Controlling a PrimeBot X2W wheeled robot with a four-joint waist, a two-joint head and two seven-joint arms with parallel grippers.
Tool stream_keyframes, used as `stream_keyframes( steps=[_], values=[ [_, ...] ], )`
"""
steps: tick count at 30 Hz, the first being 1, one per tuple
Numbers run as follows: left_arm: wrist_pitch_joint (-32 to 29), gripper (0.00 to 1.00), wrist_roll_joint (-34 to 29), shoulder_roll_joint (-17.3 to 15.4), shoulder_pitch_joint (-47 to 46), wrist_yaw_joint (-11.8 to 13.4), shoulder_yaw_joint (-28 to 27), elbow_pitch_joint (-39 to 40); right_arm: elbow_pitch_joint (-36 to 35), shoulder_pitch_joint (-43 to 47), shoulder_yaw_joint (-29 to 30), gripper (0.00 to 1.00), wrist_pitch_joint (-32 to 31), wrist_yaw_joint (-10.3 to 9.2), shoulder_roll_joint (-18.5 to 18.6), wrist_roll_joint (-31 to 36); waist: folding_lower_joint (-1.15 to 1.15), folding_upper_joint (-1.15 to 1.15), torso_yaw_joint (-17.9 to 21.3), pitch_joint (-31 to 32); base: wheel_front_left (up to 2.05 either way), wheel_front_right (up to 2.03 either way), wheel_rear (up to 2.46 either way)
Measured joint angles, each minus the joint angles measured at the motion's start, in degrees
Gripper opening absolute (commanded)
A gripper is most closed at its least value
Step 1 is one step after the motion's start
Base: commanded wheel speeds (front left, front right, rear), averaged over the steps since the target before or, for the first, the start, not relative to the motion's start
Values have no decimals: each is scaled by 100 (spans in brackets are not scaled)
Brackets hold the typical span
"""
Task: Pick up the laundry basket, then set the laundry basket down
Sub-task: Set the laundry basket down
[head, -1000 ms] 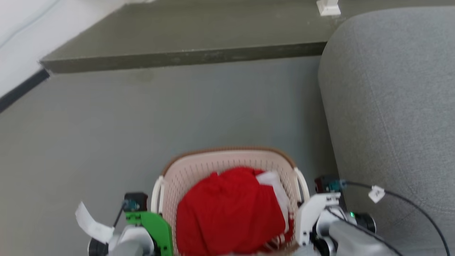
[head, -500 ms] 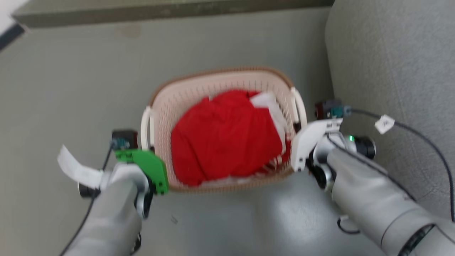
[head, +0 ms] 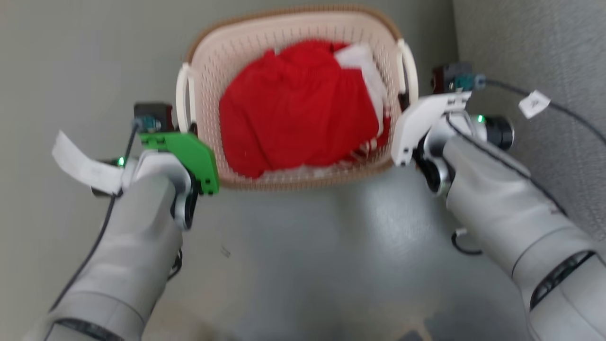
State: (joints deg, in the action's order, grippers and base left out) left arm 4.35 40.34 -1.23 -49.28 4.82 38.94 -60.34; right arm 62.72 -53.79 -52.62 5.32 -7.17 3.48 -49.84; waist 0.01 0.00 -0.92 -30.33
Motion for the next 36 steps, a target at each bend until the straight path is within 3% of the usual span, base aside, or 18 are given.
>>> stream_keyframes(
  steps=[36],
  values=[
    [227, 0, -325, -49, -1681, 73, -29, -46, 436, -1732, 1, 0, 436, -5, 26, 352, -1, 0, -153, -2633, 0, 0, 0]
  ],
)
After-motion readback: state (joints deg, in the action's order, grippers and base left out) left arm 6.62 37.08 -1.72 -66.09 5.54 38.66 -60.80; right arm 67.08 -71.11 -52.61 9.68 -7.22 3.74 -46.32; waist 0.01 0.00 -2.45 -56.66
